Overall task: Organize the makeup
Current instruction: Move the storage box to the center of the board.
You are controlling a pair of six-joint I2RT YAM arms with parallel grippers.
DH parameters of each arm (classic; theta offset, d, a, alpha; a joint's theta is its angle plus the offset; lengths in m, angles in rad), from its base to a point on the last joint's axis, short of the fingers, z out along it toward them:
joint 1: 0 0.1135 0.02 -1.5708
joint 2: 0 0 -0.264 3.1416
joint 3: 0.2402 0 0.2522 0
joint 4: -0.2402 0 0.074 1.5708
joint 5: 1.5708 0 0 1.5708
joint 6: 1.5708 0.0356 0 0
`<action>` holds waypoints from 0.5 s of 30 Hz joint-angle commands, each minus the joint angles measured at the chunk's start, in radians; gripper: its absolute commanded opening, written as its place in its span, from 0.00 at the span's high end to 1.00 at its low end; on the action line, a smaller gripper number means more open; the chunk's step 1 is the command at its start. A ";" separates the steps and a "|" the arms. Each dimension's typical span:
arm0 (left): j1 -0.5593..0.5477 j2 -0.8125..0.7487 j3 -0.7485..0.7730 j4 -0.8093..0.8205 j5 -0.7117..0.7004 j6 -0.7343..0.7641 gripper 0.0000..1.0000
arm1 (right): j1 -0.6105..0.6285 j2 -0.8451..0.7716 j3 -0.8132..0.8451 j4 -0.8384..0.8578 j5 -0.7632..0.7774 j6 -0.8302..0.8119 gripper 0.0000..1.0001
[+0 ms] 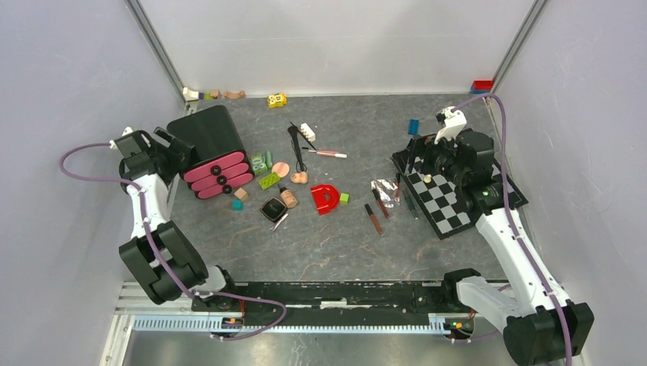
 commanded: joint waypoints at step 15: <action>-0.198 0.224 0.310 -0.093 -0.073 0.087 0.08 | -0.003 -0.040 -0.020 0.004 0.047 -0.034 0.02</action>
